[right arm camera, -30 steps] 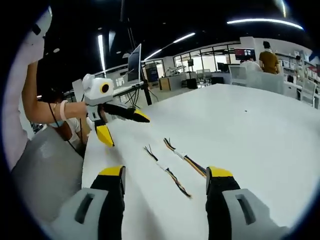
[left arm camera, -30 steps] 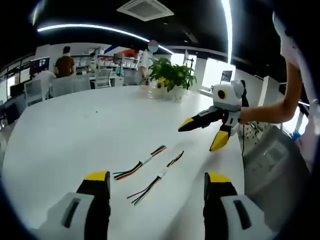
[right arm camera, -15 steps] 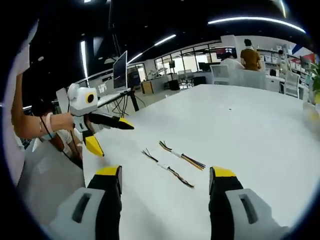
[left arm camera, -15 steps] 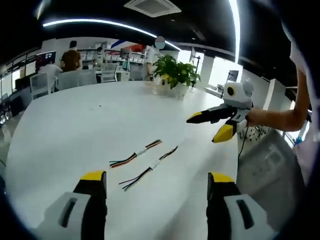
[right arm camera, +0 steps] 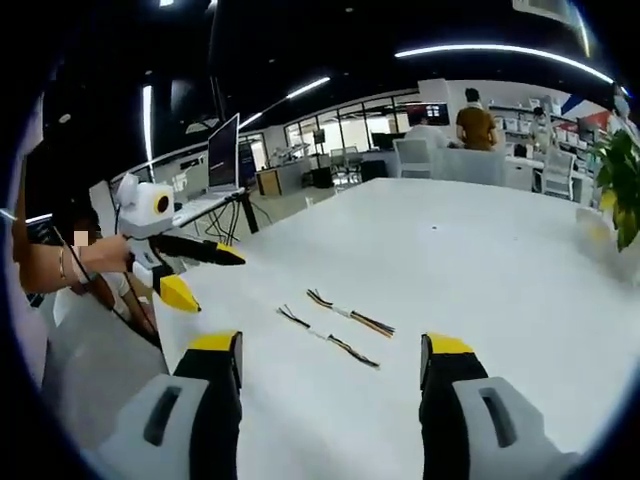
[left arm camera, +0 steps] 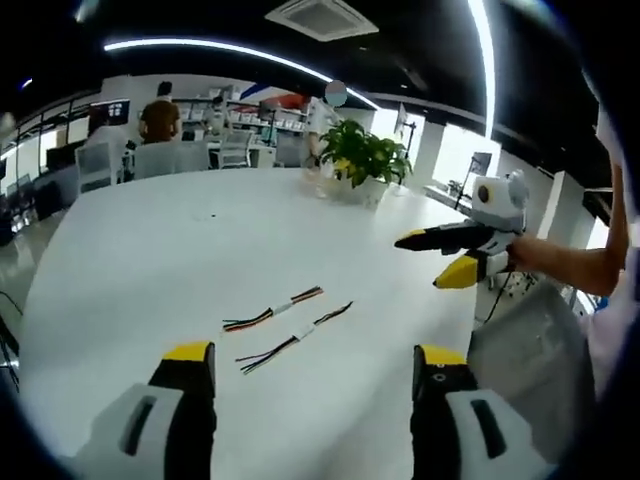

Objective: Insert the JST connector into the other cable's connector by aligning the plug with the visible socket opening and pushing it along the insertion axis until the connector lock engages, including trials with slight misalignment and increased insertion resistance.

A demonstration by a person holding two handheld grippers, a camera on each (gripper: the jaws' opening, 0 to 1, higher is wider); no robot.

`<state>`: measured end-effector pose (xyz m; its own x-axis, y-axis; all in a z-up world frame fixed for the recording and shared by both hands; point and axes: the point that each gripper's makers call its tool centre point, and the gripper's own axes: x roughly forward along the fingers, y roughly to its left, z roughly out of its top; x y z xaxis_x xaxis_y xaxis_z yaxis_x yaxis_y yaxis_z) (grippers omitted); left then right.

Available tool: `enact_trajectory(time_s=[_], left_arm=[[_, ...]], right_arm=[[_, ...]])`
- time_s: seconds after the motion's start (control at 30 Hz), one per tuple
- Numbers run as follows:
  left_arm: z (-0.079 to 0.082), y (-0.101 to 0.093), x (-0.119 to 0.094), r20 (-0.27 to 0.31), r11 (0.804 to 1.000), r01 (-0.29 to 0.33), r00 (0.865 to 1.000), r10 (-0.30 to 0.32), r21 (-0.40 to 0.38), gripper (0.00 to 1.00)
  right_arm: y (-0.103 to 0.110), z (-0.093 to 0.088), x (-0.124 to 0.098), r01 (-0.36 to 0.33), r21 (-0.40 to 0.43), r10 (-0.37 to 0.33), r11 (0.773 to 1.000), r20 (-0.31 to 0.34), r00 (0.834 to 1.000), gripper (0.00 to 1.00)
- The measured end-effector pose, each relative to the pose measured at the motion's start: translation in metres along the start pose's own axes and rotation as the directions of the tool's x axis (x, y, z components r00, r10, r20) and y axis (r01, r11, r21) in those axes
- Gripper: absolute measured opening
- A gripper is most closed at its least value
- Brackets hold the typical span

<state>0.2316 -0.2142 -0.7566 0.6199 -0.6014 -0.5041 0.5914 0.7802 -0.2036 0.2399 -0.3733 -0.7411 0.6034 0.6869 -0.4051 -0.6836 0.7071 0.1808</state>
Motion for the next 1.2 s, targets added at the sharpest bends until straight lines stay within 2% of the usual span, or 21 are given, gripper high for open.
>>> enact_trajectory(time_s=[0.03, 0.13, 0.57, 0.67, 0.9, 0.97, 1.07, 1.13, 1.2], left_arm=[[-0.002, 0.001, -0.001, -0.011, 1.000, -0.009, 1.000, 0.009, -0.002, 0.75], [0.000, -0.002, -0.006, 0.014, 1.000, -0.020, 1.000, 0.020, 0.008, 0.76], [-0.013, -0.019, -0.024, 0.047, 0.997, -0.051, 0.997, 0.054, -0.060, 0.76], [-0.016, -0.022, -0.026, 0.060, 0.996, -0.056, 0.996, 0.060, -0.076, 0.76], [-0.029, -0.026, -0.032, 0.068, 0.991, -0.082, 0.994, 0.089, -0.105, 0.76], [-0.029, -0.028, -0.034, 0.067, 0.991, -0.082, 0.994, 0.090, -0.108, 0.76], [-0.023, -0.026, -0.035, 0.098, 0.990, -0.094, 0.990, 0.104, -0.102, 0.76], [-0.024, -0.024, -0.035, 0.093, 0.989, -0.103, 0.989, 0.114, -0.109, 0.76], [-0.027, -0.021, -0.035, 0.080, 0.988, -0.119, 0.989, 0.127, -0.102, 0.76]], right_arm=[[0.001, -0.002, -0.001, 0.003, 0.018, -0.003, 1.000, 0.005, 1.000, 0.70], [0.004, -0.004, -0.003, 0.007, 0.034, -0.007, 0.999, 0.008, 1.000, 0.70], [0.025, -0.024, -0.014, 0.027, 0.100, -0.027, 0.995, -0.001, 1.000, 0.68], [0.026, -0.020, -0.014, 0.034, 0.057, -0.034, 0.998, 0.008, 0.999, 0.67], [0.027, -0.018, -0.015, 0.022, 0.096, -0.024, 0.995, 0.022, 0.999, 0.67], [0.028, -0.017, -0.015, 0.017, 0.105, -0.020, 0.994, 0.031, 0.999, 0.67], [0.028, -0.017, -0.015, 0.020, 0.097, -0.022, 0.995, 0.027, 0.999, 0.66], [0.028, -0.016, -0.015, 0.020, 0.086, -0.023, 0.996, 0.030, 0.999, 0.66], [0.029, -0.015, -0.015, 0.010, 0.116, -0.015, 0.993, 0.039, 0.999, 0.66]])
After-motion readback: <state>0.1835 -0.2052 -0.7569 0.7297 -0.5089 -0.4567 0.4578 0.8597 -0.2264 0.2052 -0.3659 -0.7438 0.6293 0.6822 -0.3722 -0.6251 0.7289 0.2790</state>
